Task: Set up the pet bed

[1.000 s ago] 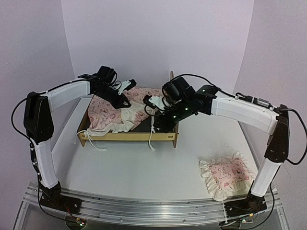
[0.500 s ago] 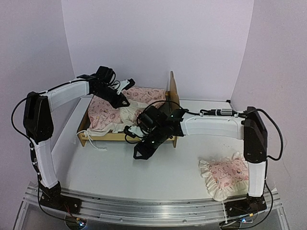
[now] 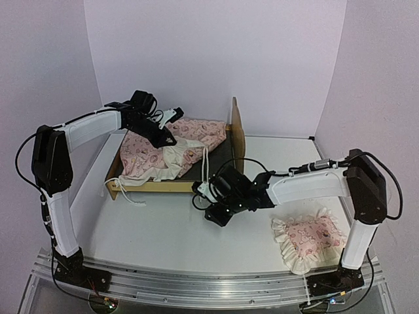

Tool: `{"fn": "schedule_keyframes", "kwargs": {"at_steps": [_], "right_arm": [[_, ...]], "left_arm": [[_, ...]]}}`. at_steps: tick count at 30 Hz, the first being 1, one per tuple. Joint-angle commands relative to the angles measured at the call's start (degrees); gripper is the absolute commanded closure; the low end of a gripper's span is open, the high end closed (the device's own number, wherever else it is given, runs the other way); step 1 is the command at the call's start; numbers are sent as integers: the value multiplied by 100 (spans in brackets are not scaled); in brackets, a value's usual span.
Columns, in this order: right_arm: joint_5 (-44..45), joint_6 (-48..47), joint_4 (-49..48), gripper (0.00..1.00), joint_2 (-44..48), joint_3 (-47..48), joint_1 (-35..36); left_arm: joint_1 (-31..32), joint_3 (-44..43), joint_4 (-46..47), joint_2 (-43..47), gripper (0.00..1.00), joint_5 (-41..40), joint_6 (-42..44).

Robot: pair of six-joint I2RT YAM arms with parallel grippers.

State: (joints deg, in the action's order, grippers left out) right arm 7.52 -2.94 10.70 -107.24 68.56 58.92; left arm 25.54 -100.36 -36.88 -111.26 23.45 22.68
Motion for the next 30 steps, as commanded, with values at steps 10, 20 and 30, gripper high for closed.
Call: {"fn": "schedule_keyframes", "kwargs": {"at_steps": [10,20,30], "right_arm": [[2264,220,-4766,55,-1035,-960,-9],[3125,622,-5335,69,-1816,-520,-7],[3352,1074,-5368,82,-2057,-355,-10]], "left_arm": [[-49,-76,129,66,100,220,-33],[-49,-166,92,29,100,299,-104],[-49,-188,94,-4,100,330,-142]]}}
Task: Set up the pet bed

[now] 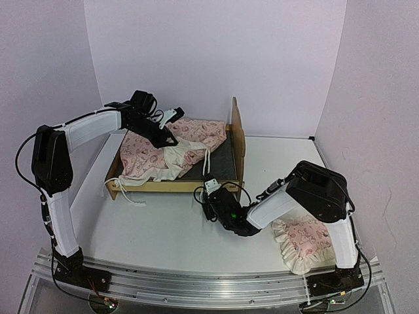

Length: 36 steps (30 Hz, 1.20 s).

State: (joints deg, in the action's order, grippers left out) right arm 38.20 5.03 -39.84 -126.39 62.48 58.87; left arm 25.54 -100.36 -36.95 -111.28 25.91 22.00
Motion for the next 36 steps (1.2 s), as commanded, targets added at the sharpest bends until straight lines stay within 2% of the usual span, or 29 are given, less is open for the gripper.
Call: {"fn": "schedule_keyframes", "kwargs": {"at_steps": [1,3,4,10,13,17,22,26,36], "right_arm": [[276,266,-313,89,-126,245,-4],[241,220,-313,99,-52,184,-6],[213,167,-314,100,44,108,-2],[-226,-77,-7,100,1142,-498,-7],[-564,-309,952,100,1747,-342,-9],[-1327,-325,2556,100,2148,408,-242],[-2307,86,4065,100,1906,1386,-832],[-2821,318,4786,100,1544,2015,-1100],[-2795,481,6436,100,908,3170,-1225]], "left_arm": [[-49,-190,100,-3,100,83,-73],[-49,-192,100,9,100,83,-73],[-49,-185,96,8,100,77,-73],[-49,-159,56,13,100,115,-76],[-49,-146,-2,16,100,137,-25],[-49,-100,-52,39,100,142,6],[-49,-76,-41,63,100,146,-17],[-49,-67,-28,88,100,106,-6],[-49,-47,6,108,100,96,8]]}}
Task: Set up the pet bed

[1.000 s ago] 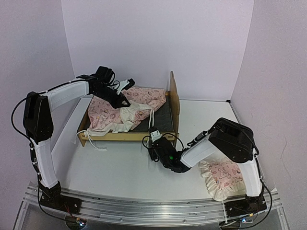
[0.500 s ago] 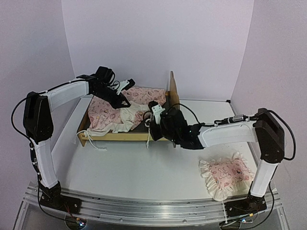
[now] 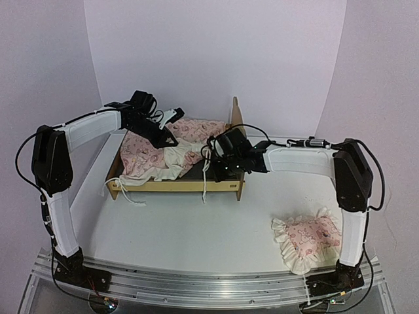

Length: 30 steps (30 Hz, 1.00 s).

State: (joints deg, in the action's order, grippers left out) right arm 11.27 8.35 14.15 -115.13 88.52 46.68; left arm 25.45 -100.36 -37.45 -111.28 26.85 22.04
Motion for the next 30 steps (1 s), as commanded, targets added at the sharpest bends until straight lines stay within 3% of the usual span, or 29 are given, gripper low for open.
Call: {"fn": "schedule_keyframes", "kwargs": {"at_steps": [1,7,13,16,23,30], "right_arm": [[-76,190,1210,100,-288,657,-6],[50,447,2380,98,-545,1219,-5],[-441,669,3050,68,-284,1463,-6],[-706,706,3212,60,-140,1525,-9],[-1013,429,3362,57,111,1703,-9],[-1857,-1170,3284,54,253,1642,-5]], "left_arm": [[-40,-47,62,102,100,-3,8],[-40,-44,63,92,100,18,35],[-32,-31,71,3,100,189,-3],[-32,-85,71,-54,100,223,-33],[-32,-191,116,-137,100,263,-41],[-31,-271,124,-167,100,266,-51]]}}
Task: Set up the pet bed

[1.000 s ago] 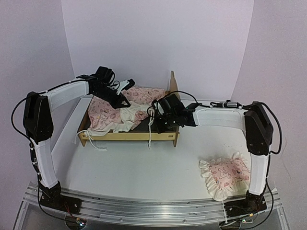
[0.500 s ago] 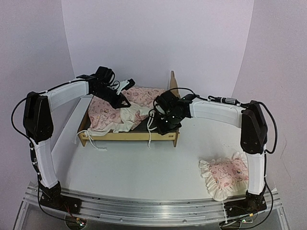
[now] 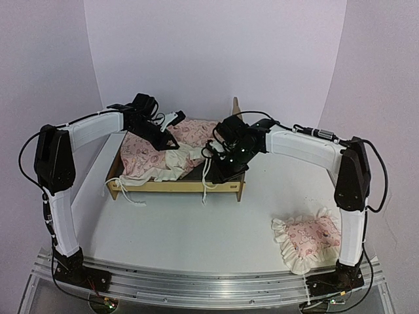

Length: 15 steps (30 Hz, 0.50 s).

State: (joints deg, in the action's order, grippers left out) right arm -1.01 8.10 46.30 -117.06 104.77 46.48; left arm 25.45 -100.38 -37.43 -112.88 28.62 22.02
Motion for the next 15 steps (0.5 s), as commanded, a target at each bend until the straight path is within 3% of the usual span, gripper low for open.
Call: {"fn": "schedule_keyframes", "kwargs": {"at_steps": [1,6,11,15], "right_arm": [[-691,-1370,-31,54,532,-95,17],[-1168,-3218,-725,54,833,-700,13],[-998,-5083,-937,56,900,-1144,158],[-486,-6268,-2256,55,1249,-2209,599]], "left_arm": [[-32,-269,120,-5,100,82,-49],[-30,-275,115,-23,100,75,-49],[-32,-325,113,-16,100,68,-49],[-32,-313,122,-22,100,50,-53]]}}
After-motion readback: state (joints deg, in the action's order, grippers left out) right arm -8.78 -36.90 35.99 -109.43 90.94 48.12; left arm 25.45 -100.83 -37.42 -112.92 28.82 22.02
